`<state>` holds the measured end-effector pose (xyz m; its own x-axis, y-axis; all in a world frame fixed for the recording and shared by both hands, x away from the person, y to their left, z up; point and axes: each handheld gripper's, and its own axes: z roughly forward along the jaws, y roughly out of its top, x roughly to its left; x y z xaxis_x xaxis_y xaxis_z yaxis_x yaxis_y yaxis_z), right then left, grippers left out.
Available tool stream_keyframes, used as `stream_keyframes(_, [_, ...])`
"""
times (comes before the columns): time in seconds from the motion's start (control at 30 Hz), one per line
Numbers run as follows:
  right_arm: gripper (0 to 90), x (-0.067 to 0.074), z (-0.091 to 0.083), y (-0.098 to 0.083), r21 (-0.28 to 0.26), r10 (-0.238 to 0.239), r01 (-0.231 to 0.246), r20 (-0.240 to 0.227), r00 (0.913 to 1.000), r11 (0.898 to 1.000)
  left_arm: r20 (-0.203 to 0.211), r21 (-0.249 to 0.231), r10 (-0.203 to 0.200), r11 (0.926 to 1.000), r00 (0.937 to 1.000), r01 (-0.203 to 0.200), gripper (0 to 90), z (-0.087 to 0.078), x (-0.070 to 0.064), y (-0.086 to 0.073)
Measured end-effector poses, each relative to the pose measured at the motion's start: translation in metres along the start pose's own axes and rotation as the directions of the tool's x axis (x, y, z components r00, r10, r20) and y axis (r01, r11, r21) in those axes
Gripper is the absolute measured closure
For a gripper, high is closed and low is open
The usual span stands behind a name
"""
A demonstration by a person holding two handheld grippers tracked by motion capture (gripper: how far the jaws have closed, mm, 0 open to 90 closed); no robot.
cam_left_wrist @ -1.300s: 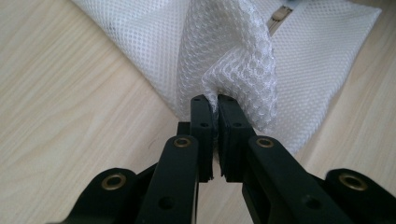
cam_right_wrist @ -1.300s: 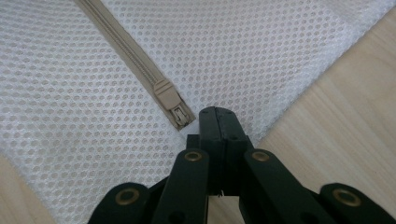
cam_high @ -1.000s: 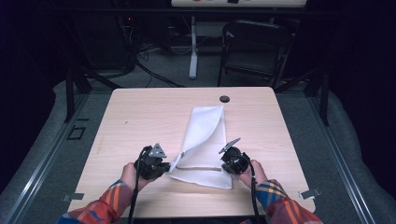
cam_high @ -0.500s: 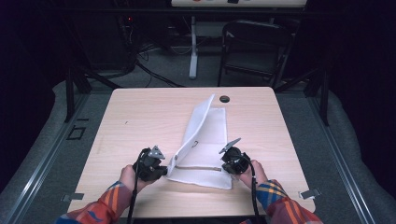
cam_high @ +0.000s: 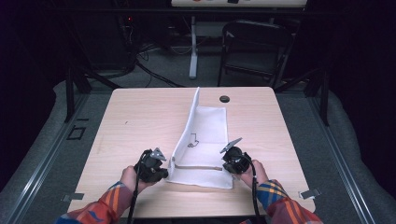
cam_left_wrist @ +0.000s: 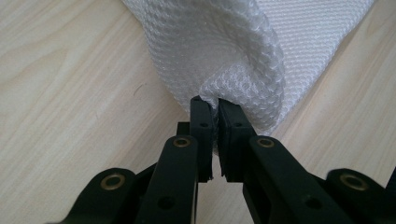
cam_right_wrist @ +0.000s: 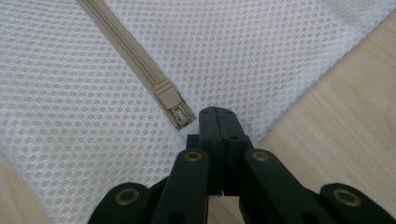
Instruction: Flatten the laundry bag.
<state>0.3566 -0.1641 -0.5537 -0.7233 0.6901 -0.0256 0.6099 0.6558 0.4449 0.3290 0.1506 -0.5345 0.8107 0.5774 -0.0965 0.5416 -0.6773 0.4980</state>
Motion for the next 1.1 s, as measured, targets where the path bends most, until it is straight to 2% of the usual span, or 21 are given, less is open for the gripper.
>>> stream_keyframes(0.13, [90.0,-0.0007,0.0003,-0.0005,-0.006,0.006,-0.006,0.001,1.0000,1.000,0.009,0.007,0.001,1.0000,1.0000,-0.001,85.3,0.0012,-0.0005,0.0000])
stream_keyframes(0.2, [90.0,0.0001,0.0015,-0.0014,-0.025,0.028,-0.028,0.001,0.9996,0.999,0.011,0.006,0.002,1.0000,0.9999,-0.002,85.4,0.0016,-0.0010,0.0002])
stream_keyframes(0.27, [90.0,-0.0017,0.0000,-0.0010,-0.006,0.008,-0.008,0.007,0.9999,1.000,0.016,0.006,0.006,1.0000,0.9999,-0.006,85.3,0.0021,-0.0016,0.0003])
stream_keyframes(0.77, [90.0,-0.0064,0.0002,-0.0036,-0.027,0.020,-0.020,0.003,0.9998,0.999,0.030,0.017,0.013,0.9998,0.9995,-0.013,84.8,0.0064,-0.0058,0.0021])
stream_keyframes(0.8, [90.0,-0.0056,0.0013,-0.0042,-0.043,0.034,-0.034,0.002,0.9994,0.999,0.030,0.016,0.011,0.9998,0.9995,-0.012,84.8,0.0061,-0.0059,0.0022])
stream_keyframes(0.9, [90.0,-0.0068,0.0000,-0.0037,-0.024,0.021,-0.021,0.007,0.9997,0.999,0.032,0.019,0.006,0.9998,0.9995,-0.006,84.6,0.0060,-0.0052,0.0021])
stream_keyframes(1.1, [90.0,-0.0079,0.0002,-0.0038,-0.029,0.018,-0.018,0.008,0.9998,0.999,0.033,0.025,0.002,0.9997,0.9994,-0.003,84.5,0.0063,-0.0056,0.0023])
